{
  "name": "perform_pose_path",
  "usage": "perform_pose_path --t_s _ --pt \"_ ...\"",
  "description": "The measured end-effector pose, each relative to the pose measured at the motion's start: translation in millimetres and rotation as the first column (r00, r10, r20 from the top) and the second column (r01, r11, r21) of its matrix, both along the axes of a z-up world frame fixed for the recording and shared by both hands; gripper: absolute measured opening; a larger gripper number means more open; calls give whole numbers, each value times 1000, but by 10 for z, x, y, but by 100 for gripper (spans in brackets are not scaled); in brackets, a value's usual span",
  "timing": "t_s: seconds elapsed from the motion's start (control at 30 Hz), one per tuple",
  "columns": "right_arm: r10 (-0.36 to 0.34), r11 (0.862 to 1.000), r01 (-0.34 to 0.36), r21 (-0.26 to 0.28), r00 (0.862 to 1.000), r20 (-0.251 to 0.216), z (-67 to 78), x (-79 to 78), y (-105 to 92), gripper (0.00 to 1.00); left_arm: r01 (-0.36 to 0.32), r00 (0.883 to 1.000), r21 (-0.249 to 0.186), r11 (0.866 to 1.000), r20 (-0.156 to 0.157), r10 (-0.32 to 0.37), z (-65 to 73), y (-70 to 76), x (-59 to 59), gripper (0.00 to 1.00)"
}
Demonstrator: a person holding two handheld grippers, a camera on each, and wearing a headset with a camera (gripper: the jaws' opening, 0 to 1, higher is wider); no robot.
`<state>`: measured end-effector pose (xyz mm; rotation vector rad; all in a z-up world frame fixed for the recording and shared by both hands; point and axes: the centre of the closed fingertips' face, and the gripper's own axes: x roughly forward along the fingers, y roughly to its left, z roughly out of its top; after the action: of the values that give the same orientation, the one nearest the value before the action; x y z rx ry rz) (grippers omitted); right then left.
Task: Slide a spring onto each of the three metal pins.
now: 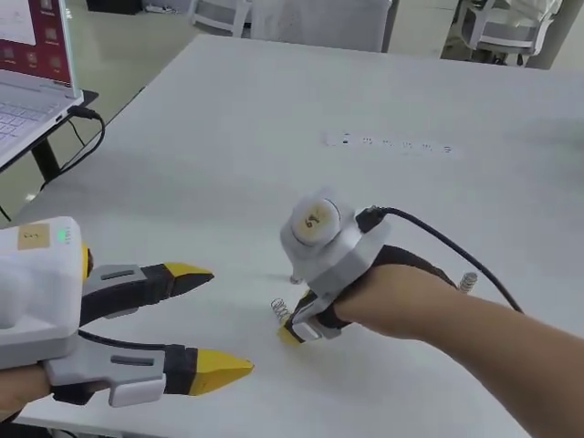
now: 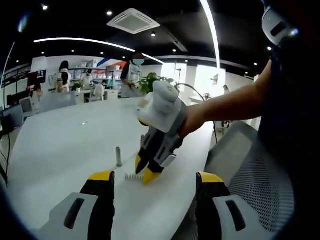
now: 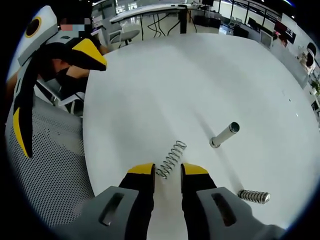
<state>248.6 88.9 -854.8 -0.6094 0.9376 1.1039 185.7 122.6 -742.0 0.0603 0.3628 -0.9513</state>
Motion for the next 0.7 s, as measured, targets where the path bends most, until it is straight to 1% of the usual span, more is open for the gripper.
perform_pose_path --t_s 0.1,0.17,0.23,0.4,0.6,0.7 --pt "19 1000 -18 -20 999 29 -19 25 -24 14 2 1000 0 1000 1 -2 8 10 13 61" --pt "20 999 -19 -36 999 33 -26 34 -60 14 5 1000 1 1000 1 -5 10 13 24 61" --pt "11 1000 -10 -29 999 34 -11 63 -84 14 8 1000 1 1000 1 -8 9 7 36 61" --pt "2 999 -1 -32 999 39 1 101 -143 14 12 1000 -2 1000 1 -12 18 -38 58 61" --pt "13 999 -11 -47 999 50 -15 106 -168 13 19 1000 1 1000 3 -19 42 -61 32 60" --pt "3 999 -1 -32 999 50 -22 105 -153 13 17 1000 2 1000 3 -17 53 -46 4 60"
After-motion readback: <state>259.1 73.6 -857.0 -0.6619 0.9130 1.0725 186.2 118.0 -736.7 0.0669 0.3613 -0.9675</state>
